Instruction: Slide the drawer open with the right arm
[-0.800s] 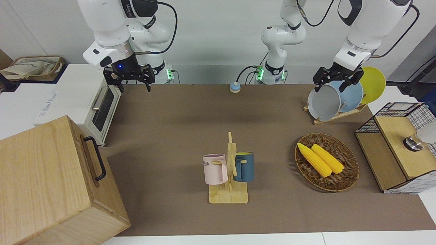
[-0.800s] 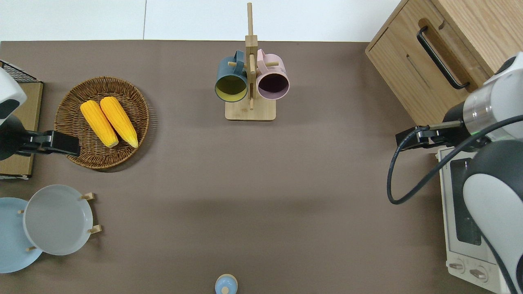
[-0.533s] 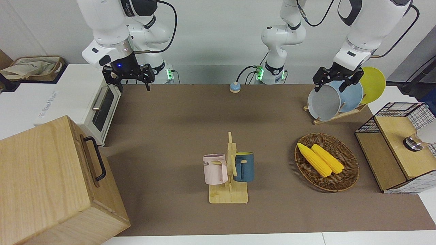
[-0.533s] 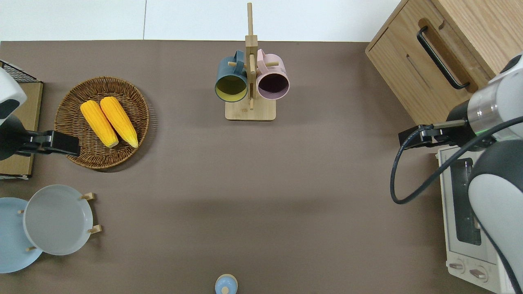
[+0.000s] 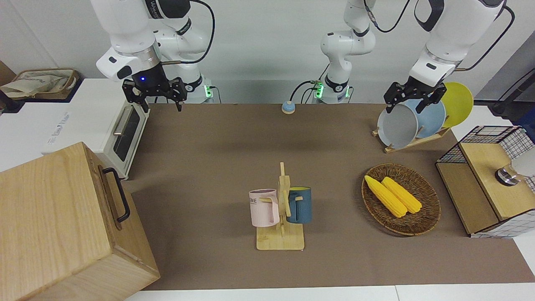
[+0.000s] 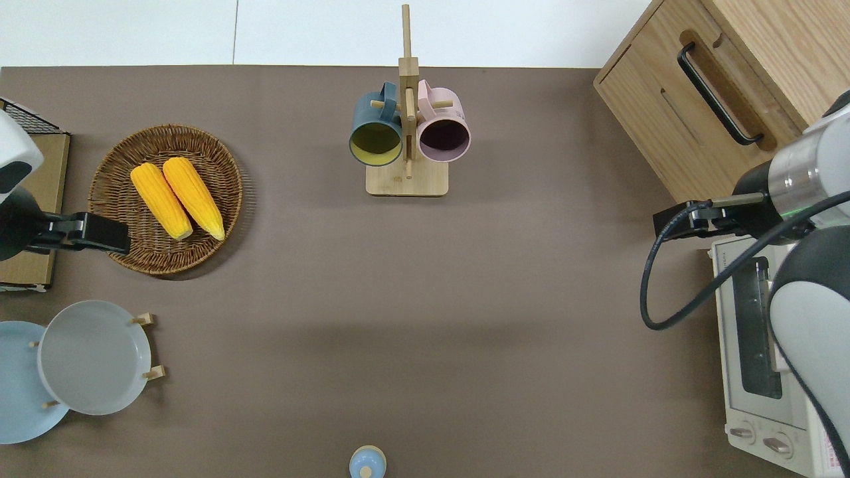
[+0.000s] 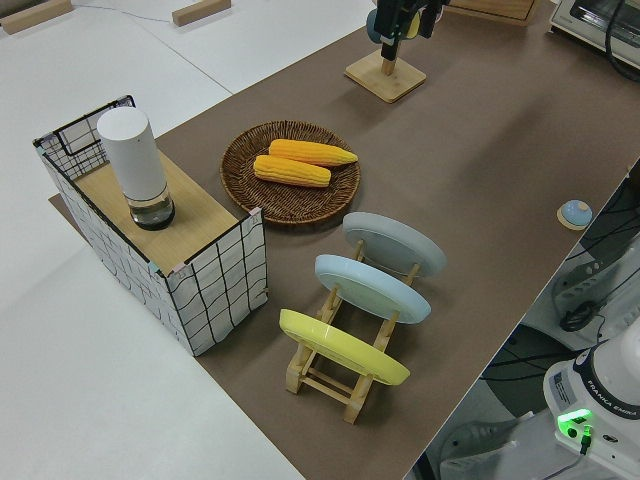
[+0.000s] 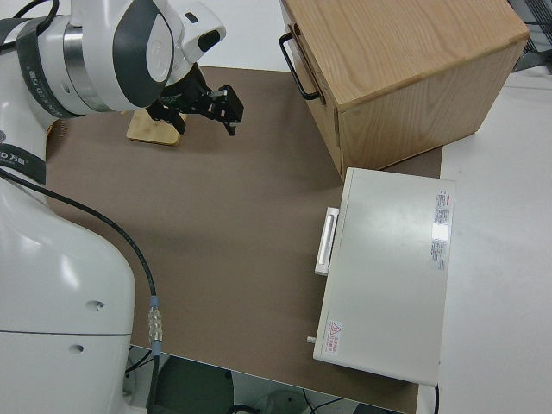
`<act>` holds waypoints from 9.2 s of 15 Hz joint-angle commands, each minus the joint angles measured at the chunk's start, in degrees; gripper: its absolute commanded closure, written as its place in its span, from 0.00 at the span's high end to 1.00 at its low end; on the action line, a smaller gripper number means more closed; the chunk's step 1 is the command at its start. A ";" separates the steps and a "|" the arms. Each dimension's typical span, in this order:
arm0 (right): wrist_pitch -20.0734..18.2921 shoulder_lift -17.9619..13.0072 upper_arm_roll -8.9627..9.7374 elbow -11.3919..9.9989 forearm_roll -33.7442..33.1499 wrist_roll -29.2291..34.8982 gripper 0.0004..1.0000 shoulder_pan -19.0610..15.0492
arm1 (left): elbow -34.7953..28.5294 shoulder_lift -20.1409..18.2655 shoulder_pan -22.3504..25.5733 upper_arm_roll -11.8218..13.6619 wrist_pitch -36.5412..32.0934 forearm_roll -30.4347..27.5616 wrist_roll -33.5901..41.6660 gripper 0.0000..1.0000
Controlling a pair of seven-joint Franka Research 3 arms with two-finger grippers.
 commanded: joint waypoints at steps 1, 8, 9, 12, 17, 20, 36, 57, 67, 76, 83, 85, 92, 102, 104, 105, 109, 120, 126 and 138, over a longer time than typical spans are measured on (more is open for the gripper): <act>-1.00 -0.38 0.49 0.27 0.30 -1.20 0.98 -0.84 | 1.40 0.65 0.22 -0.37 -1.13 0.98 0.55 0.99; -0.13 -0.73 1.01 0.27 -7.06 -1.29 0.98 0.21 | 1.49 0.65 0.22 -0.37 -1.13 0.98 0.55 0.99; 0.23 -0.73 1.36 0.27 -9.00 -1.29 0.98 0.38 | 1.49 0.65 0.22 -0.37 -1.13 0.98 0.55 0.99; 3.82 -0.64 1.37 0.19 -14.62 -1.03 0.98 2.31 | 1.49 0.65 0.22 -0.37 -1.13 0.98 0.55 0.99; 9.45 -0.20 1.45 -0.34 -26.22 1.16 0.98 6.53 | 1.40 0.65 0.22 -0.37 -1.13 0.98 0.55 0.99; 12.26 1.20 1.45 -1.13 -32.98 4.24 0.98 8.38 | 1.49 0.65 0.22 -0.37 -1.13 0.98 0.55 0.99; 13.41 16.05 0.49 -10.71 -79.23 21.98 0.98 14.97 | 1.49 0.65 0.22 -0.37 -1.13 0.98 0.55 0.99; 22.73 23.79 -7.51 -10.45 -99.72 29.47 0.92 13.48 | 1.40 0.65 0.22 -0.37 -1.13 0.98 0.55 0.99; 22.03 24.32 -7.77 -10.62 -99.63 29.03 0.00 14.10 | 1.49 0.65 0.22 -0.37 -1.13 0.98 0.55 0.99; 16.69 23.97 -7.69 -10.71 -96.66 28.51 0.00 19.27 | 1.49 0.65 0.22 -0.37 -1.13 0.98 0.55 0.99; 9.47 23.53 -7.60 -10.36 -88.13 28.59 0.00 28.59 | 1.49 0.65 0.22 -0.37 -1.13 0.98 0.55 0.99; 7.18 23.44 -7.60 -10.10 -86.37 28.59 0.00 31.40 | 1.40 0.65 0.22 -0.37 -1.13 0.98 0.55 0.99; 2.43 23.26 -7.60 -8.87 -81.88 28.68 0.00 38.70 | 1.49 0.65 0.22 -0.37 -1.13 0.98 0.55 0.99; 1.37 23.26 -7.60 -8.43 -81.35 28.86 0.06 40.64 | 1.49 0.65 0.22 -0.37 -1.13 0.98 0.55 0.99; 1.37 23.35 -7.60 -8.43 -81.35 29.03 0.22 40.64 | 1.40 0.65 0.22 -0.37 -1.13 0.98 0.55 0.99; 1.37 23.35 -7.60 -8.43 -81.35 29.12 0.47 40.64 | 1.49 0.65 0.22 -0.37 -1.13 0.98 0.55 0.99; 1.37 23.35 -7.60 -8.43 -81.35 29.30 0.99 40.55 | 1.40 0.65 0.22 -0.37 -1.13 0.98 0.55 0.99; 1.20 23.27 -7.68 -7.20 -76.71 29.47 0.99 42.83 | 1.49 0.65 0.22 -0.37 -1.13 0.98 0.55 0.99; -3.02 21.69 -7.69 -3.61 -66.01 29.56 0.99 45.83 | 1.49 0.65 0.22 -0.37 -1.13 0.98 0.55 0.99; -2.14 2.80 -6.81 -2.28 -32.95 28.07 0.99 35.30 | 1.49 0.65 0.22 -0.37 -1.13 0.98 0.55 0.99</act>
